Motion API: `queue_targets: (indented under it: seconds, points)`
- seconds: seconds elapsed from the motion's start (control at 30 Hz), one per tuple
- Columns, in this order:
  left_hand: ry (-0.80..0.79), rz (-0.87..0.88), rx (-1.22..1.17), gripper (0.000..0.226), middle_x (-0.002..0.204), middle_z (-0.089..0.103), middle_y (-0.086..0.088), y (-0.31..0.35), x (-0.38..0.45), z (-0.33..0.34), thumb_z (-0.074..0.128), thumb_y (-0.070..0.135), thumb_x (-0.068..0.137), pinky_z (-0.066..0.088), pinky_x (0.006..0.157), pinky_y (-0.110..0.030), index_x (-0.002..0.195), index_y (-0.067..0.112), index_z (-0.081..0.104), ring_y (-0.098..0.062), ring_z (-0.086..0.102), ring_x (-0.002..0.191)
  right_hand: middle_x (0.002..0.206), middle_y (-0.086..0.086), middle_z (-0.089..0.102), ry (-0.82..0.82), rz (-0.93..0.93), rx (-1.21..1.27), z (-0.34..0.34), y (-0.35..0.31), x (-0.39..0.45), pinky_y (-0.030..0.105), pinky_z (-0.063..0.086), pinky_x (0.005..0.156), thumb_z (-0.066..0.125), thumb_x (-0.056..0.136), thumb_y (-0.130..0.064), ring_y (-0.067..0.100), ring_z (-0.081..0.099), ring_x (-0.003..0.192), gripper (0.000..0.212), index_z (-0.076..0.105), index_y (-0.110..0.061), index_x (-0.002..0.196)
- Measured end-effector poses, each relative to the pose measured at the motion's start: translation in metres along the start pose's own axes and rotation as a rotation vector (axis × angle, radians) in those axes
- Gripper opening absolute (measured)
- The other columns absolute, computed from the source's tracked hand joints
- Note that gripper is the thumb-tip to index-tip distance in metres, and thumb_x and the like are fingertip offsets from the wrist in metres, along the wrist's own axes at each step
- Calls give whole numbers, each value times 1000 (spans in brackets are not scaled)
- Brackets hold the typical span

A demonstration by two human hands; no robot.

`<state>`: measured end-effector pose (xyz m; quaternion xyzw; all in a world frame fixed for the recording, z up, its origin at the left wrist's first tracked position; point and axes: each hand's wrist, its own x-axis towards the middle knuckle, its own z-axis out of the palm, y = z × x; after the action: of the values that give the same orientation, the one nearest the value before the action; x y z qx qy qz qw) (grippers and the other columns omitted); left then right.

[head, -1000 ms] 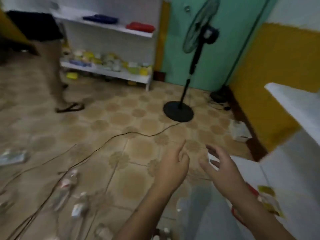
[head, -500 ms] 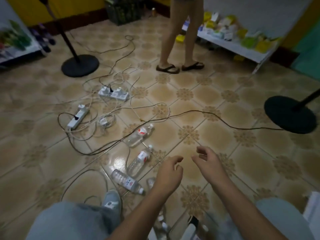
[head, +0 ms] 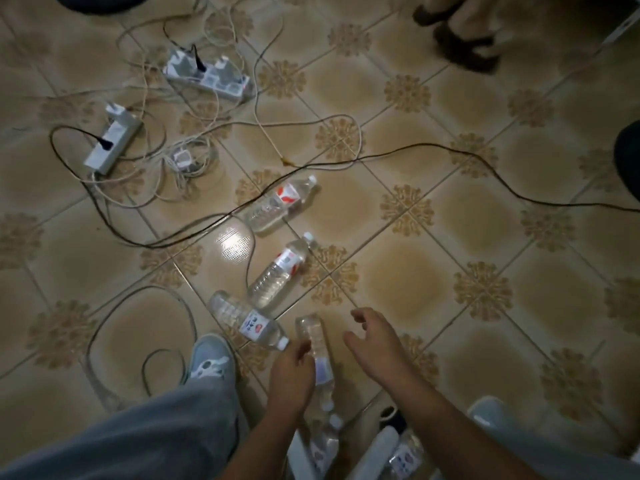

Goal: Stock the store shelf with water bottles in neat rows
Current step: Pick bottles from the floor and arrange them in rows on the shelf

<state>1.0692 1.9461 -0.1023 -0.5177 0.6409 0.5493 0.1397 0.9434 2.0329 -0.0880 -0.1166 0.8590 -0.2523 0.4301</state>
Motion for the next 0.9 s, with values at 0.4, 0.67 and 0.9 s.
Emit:
queue_targets:
  seconds: [0.4,0.67,0.9]
  points:
    - [170,58,94,38,116,61,2,-26,102,-86,45,-1,90,33,87,-18,123,10,61,-7,51,104,128,-2,56,-46,175,282,136,-54,100,24,48,84,68,89,-28,17,54,116,47,51,-16,131]
    - [134,228,310,42,134,57,-3,-19,195,-105,47,7,91,30,95,-19,132,13,55,-18,51,123,131,9,49,251,383,500,179,-92,208,40,50,93,82,66,-49,31,51,122,94,36,-13,140]
    - [68,131,307,43,139,52,-5,-29,207,-106,45,10,94,34,103,-25,136,14,50,-18,49,126,135,9,48,269,489,512,192,-77,235,40,51,91,80,71,-24,29,52,120,87,34,-21,145]
